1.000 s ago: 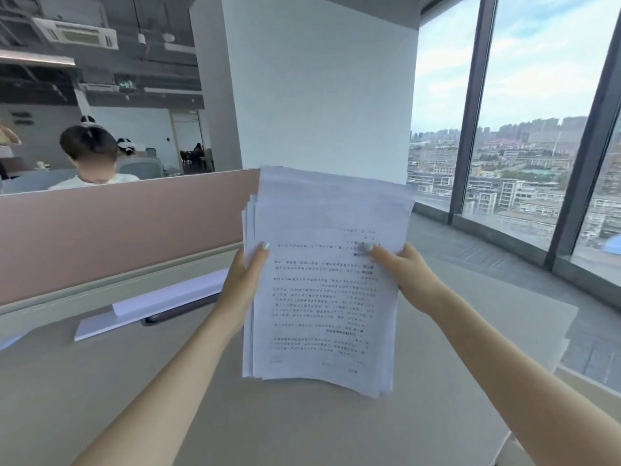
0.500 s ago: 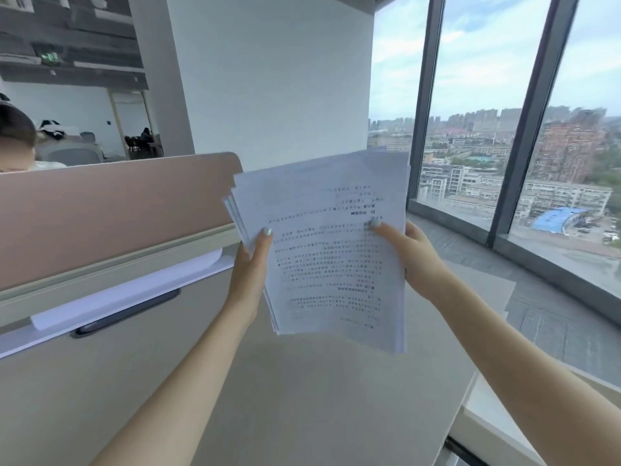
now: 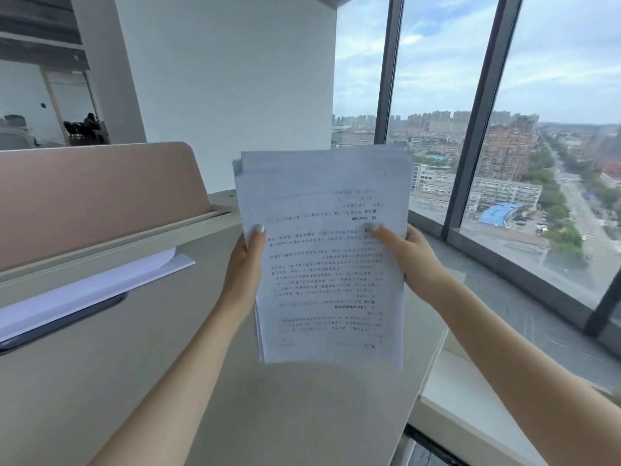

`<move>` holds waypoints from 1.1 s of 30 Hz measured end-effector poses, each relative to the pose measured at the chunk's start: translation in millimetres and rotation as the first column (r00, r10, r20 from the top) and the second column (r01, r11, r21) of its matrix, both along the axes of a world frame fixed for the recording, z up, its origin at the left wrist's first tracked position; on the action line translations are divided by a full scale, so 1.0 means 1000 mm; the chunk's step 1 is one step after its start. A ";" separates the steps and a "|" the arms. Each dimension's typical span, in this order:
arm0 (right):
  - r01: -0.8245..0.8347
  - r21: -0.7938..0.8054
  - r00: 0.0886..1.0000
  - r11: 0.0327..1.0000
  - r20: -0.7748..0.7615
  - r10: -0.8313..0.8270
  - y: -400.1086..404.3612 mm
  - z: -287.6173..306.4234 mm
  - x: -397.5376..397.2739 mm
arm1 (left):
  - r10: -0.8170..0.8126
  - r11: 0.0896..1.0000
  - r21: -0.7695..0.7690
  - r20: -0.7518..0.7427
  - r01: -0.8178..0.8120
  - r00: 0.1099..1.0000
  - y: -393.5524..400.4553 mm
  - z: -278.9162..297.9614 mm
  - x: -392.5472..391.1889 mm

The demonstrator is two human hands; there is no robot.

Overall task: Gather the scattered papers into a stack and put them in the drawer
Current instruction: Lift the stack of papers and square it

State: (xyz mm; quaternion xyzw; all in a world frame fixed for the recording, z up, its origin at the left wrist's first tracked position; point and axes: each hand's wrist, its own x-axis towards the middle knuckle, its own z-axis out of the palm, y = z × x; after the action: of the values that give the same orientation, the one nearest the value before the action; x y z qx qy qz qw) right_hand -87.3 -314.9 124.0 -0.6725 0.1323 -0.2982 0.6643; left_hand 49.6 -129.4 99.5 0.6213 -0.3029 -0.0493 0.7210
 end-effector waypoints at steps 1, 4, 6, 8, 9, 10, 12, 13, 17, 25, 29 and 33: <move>-0.008 0.021 0.999 1.000 -0.052 0.009 0.001 -0.014 -0.004 | -0.028 0.999 0.031 -0.025 0.029 0.999 0.000 -0.012 -0.004; 0.001 0.107 0.991 0.994 -0.135 0.013 0.009 -0.045 -0.014 | -0.068 0.992 0.098 -0.084 0.076 0.994 0.000 -0.035 -0.026; 0.050 0.113 0.995 0.992 -0.095 -0.039 0.010 -0.043 -0.017 | -0.030 0.993 0.110 -0.070 0.037 0.997 -0.003 -0.025 -0.034; 0.065 0.088 0.998 0.994 -0.015 -0.064 0.010 -0.024 -0.018 | 0.008 0.999 0.053 -0.074 -0.004 0.997 -0.006 -0.006 -0.032; 0.054 0.071 0.998 0.996 0.030 -0.056 0.009 -0.012 -0.019 | 0.010 1.000 0.017 -0.078 -0.009 0.997 -0.008 0.003 -0.030; 0.035 0.058 0.997 0.998 0.066 -0.039 0.008 -0.003 -0.021 | 0.009 1.000 -0.012 -0.075 -0.010 0.997 -0.010 0.010 -0.029; -0.009 0.051 0.993 0.999 0.118 0.003 0.005 0.008 -0.024 | 0.008 0.999 -0.033 -0.057 -0.010 0.998 -0.013 0.016 -0.031; -0.023 0.046 0.993 0.999 0.117 0.018 0.004 0.006 -0.025 | 0.011 0.999 -0.036 -0.050 -0.013 0.999 -0.013 0.015 -0.033; -0.016 0.048 1.000 0.999 0.016 0.015 -0.002 -0.026 -0.034 | 0.054 0.998 0.022 -0.030 -0.053 0.998 -0.009 -0.007 -0.042; 0.061 -0.027 0.997 0.998 0.055 -0.059 0.011 -0.009 -0.028 | 0.005 1.000 0.001 0.004 -0.005 1.000 -0.012 0.014 -0.031; 0.002 0.000 0.996 1.000 0.091 -0.002 0.008 0.003 -0.033 | 0.031 0.998 -0.058 0.015 -0.030 0.999 -0.007 0.019 -0.025; -0.064 0.042 0.997 0.997 -0.044 0.066 0.009 -0.034 -0.043 | 0.025 0.999 0.032 -0.050 -0.023 0.998 -0.001 -0.020 -0.039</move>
State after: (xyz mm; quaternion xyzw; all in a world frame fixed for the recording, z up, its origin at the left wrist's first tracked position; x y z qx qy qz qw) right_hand -130.0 -305.8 89.8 -0.6695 0.1314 -0.2584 0.6839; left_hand 10.3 -130.2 79.8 0.6347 -0.2764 -0.0609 0.7191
